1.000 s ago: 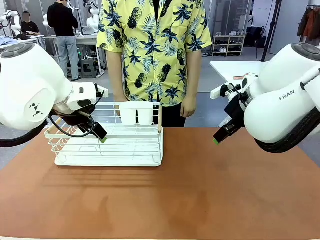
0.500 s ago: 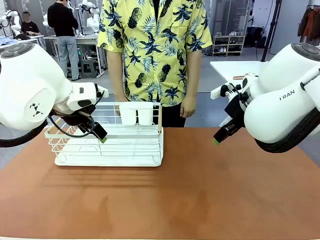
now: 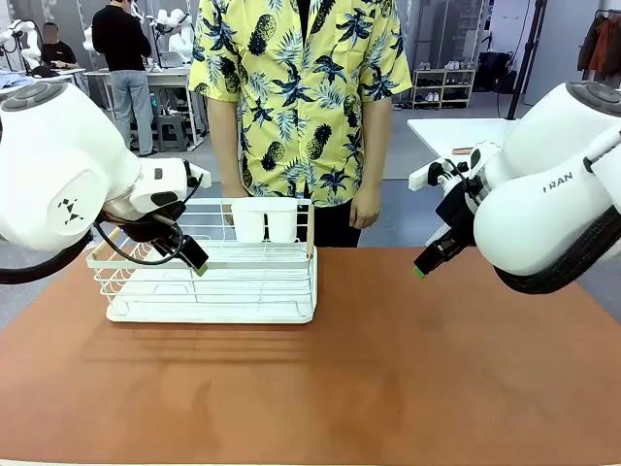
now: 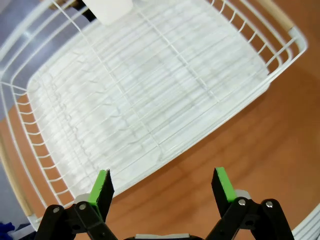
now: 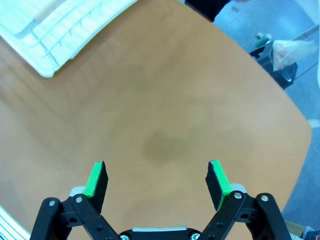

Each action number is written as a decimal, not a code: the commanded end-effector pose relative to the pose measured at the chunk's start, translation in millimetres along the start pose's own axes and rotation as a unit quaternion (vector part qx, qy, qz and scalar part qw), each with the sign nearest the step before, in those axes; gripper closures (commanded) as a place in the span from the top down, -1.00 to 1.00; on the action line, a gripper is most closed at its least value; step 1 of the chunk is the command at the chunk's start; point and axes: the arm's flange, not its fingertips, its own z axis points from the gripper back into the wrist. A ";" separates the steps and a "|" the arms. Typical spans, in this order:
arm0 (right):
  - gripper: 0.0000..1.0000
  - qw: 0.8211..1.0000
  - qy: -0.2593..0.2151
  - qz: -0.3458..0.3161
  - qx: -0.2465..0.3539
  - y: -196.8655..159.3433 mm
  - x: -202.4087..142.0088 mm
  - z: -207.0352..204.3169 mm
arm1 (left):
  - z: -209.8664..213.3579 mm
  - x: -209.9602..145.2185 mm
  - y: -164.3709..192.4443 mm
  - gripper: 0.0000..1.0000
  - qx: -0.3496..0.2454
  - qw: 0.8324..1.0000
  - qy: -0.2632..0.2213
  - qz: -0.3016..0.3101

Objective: Clean the table.
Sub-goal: Pick up the Lint Roller when the human hands it over.

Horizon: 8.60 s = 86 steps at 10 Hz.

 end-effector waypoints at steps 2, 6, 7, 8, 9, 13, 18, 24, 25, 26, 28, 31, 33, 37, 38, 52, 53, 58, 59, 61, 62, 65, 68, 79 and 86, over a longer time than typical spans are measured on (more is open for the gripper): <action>1.00 0.990 -0.022 -0.077 0.116 -51.7 19.9 48.1 | 52.8 16.8 47.9 1.00 -0.167 0.985 0.014 0.049; 1.00 0.933 -0.057 -0.206 0.289 -150.2 -16.2 112.6 | 146.7 -44.9 174.9 1.00 -0.361 0.915 -0.045 0.174; 1.00 0.914 -0.064 -0.239 0.322 -180.8 -40.2 123.6 | 163.0 -73.3 205.7 1.00 -0.374 0.899 -0.080 0.215; 1.00 0.903 -0.077 -0.287 0.310 -212.0 -69.1 129.3 | 171.2 -108.7 236.9 1.00 -0.352 0.891 -0.087 0.274; 1.00 0.892 -0.086 -0.316 0.312 -234.5 -94.1 131.4 | 175.3 -137.7 257.6 1.00 -0.351 0.880 -0.092 0.308; 1.00 0.822 -0.159 -0.427 0.342 -284.0 -175.9 137.8 | 196.8 -223.7 305.1 1.00 -0.367 0.821 -0.189 0.394; 1.00 0.816 -0.146 -0.456 0.324 -281.7 -189.3 130.0 | 181.2 -254.9 313.1 1.00 -0.349 0.798 -0.165 0.464; 1.00 0.807 -0.144 -0.461 0.339 -287.0 -189.9 132.8 | 181.2 -254.9 313.1 1.00 -0.349 0.798 -0.165 0.464; 1.00 0.807 -0.144 -0.461 0.339 -287.0 -189.9 132.8 | 181.2 -254.9 313.1 1.00 -0.349 0.798 -0.165 0.464; 1.00 0.807 -0.144 -0.461 0.339 -287.0 -189.9 132.8 | 181.2 -254.9 313.1 1.00 -0.349 0.798 -0.165 0.464; 1.00 0.807 -0.144 -0.461 0.339 -287.0 -189.9 132.8 | 181.2 -254.9 313.1 1.00 -0.349 0.798 -0.165 0.464; 1.00 0.807 -0.144 -0.461 0.339 -287.0 -189.9 132.8 | 181.2 -254.9 313.1 1.00 -0.349 0.798 -0.165 0.464; 1.00 0.807 -0.144 -0.461 0.339 -287.0 -189.9 132.8 | 181.2 -254.9 313.1 1.00 -0.349 0.798 -0.165 0.464; 1.00 0.807 -0.144 -0.461 0.339 -287.0 -189.9 132.8 | 181.2 -254.9 313.1 1.00 -0.349 0.798 -0.165 0.464; 1.00 0.807 -0.144 -0.461 0.339 -287.0 -189.9 132.8 | 181.2 -254.9 313.1 1.00 -0.349 0.798 -0.165 0.464; 1.00 0.807 -0.144 -0.461 0.339 -287.0 -189.9 132.8 | 181.2 -254.9 313.1 1.00 -0.349 0.798 -0.165 0.464; 1.00 0.807 -0.144 -0.461 0.339 -287.0 -189.9 132.8 | 181.2 -254.9 313.1 1.00 -0.349 0.798 -0.165 0.464; 1.00 0.807 -0.144 -0.461 0.339 -287.0 -189.9 132.8 | 181.2 -254.9 313.1 1.00 -0.349 0.798 -0.165 0.464; 1.00 0.807 -0.144 -0.461 0.339 -287.0 -189.9 132.8 | 181.2 -254.9 313.1 1.00 -0.349 0.798 -0.165 0.464; 1.00 0.807 -0.144 -0.461 0.339 -287.0 -189.9 132.8 | 181.2 -254.9 313.1 1.00 -0.349 0.798 -0.165 0.464; 1.00 0.807 -0.144 -0.461 0.339 -287.0 -189.9 132.8 | 181.2 -254.9 313.1 1.00 -0.349 0.798 -0.165 0.464; 1.00 0.807 -0.144 -0.461 0.339 -287.0 -189.9 132.8 | 181.2 -254.9 313.1 1.00 -0.349 0.798 -0.165 0.464; 1.00 0.807 -0.144 -0.461 0.339 -287.0 -189.9 132.8 | 181.2 -254.9 313.1 1.00 -0.349 0.798 -0.165 0.464; 1.00 0.807 -0.144 -0.461 0.339 -287.0 -189.9 132.8 | 221.1 -126.3 227.4 1.00 -0.259 0.710 -0.051 0.652; 1.00 0.807 -0.144 -0.461 0.339 -287.0 -189.9 132.8 | 164.4 -75.7 170.0 1.00 -0.260 0.699 -0.077 0.662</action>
